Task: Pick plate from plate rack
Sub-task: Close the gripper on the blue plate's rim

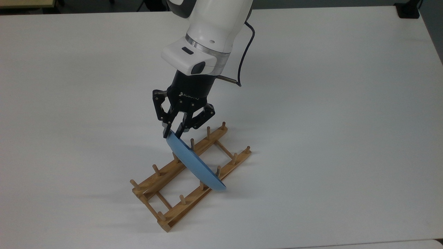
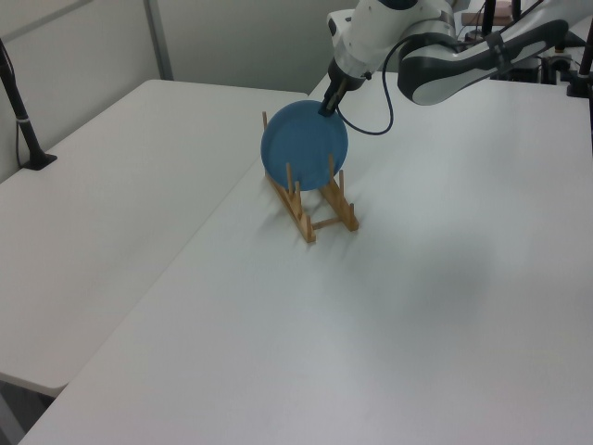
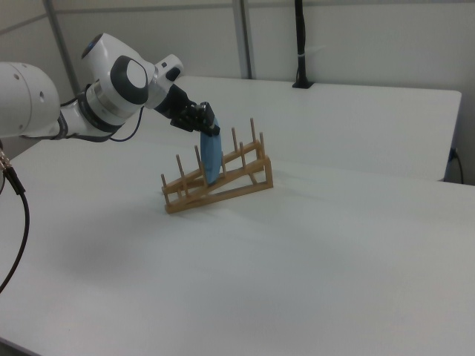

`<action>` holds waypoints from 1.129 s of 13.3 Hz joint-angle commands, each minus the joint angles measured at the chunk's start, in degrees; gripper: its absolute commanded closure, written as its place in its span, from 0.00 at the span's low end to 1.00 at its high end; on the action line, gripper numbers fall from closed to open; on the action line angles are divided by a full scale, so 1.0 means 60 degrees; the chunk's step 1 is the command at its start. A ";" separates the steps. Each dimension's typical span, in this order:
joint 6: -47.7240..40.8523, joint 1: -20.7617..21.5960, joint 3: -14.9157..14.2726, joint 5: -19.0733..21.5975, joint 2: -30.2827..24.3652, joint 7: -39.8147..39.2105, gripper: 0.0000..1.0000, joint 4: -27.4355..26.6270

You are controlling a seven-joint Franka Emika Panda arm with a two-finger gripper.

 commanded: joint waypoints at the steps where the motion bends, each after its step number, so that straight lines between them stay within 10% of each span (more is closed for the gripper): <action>1: 0.0227 0.0067 -0.0074 -0.0239 0.0082 0.0239 0.89 0.0142; 12: 0.0155 -0.0006 -0.0148 -0.0737 -0.0987 0.0267 1.00 0.0142; 15: 0.0081 -0.0079 -0.0162 0.0837 -0.1148 0.0532 1.00 0.0258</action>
